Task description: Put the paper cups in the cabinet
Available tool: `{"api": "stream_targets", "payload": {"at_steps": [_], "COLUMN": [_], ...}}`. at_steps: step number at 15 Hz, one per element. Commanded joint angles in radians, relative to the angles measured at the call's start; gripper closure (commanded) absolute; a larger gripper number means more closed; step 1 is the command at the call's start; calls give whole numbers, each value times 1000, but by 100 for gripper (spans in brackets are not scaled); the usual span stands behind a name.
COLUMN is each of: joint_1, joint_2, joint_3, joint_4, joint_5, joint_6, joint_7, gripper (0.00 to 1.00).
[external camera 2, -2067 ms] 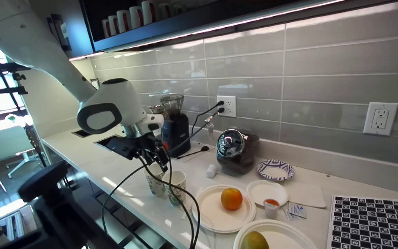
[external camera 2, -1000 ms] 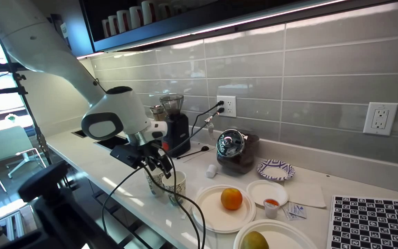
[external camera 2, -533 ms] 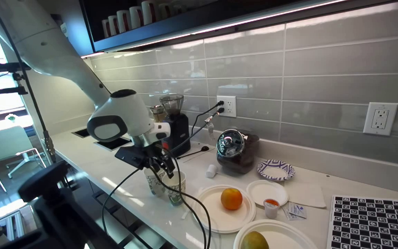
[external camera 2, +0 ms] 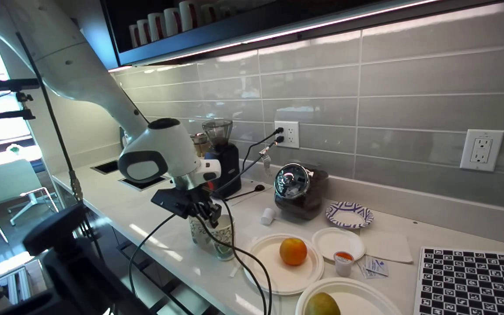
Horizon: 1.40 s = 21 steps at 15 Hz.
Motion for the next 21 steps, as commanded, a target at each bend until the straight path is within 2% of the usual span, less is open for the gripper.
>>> {"api": "stream_targets", "payload": {"at_steps": [1, 5, 9, 11, 12, 13, 14, 17, 18, 19, 20, 21], "joint_1": [-35, -25, 46, 98, 122, 112, 139, 28, 3, 5, 66, 58], "joint_2": [16, -31, -146, -240, -287, -335, -374, -520, -575, -629, -491, -543], "joint_3": [29, 16, -56, -118, -152, -160, -206, -143, -117, -105, -176, -164], "joint_4": [21, -3, -83, -137, -164, -185, -202, -204, -200, -195, -164, -164], "joint_5": [27, 11, -62, -145, -212, -307, -387, -622, -666, -658, -632, -645], "joint_6": [0, -18, -17, -29, -33, -44, -42, -100, -130, -164, -93, -123], "joint_7": [-29, -1, 73, 138, 185, 247, 298, 455, 496, 509, 471, 487], "gripper": [99, 98, 98, 98, 98, 98, 98, 98, 98, 98, 94, 94]}}
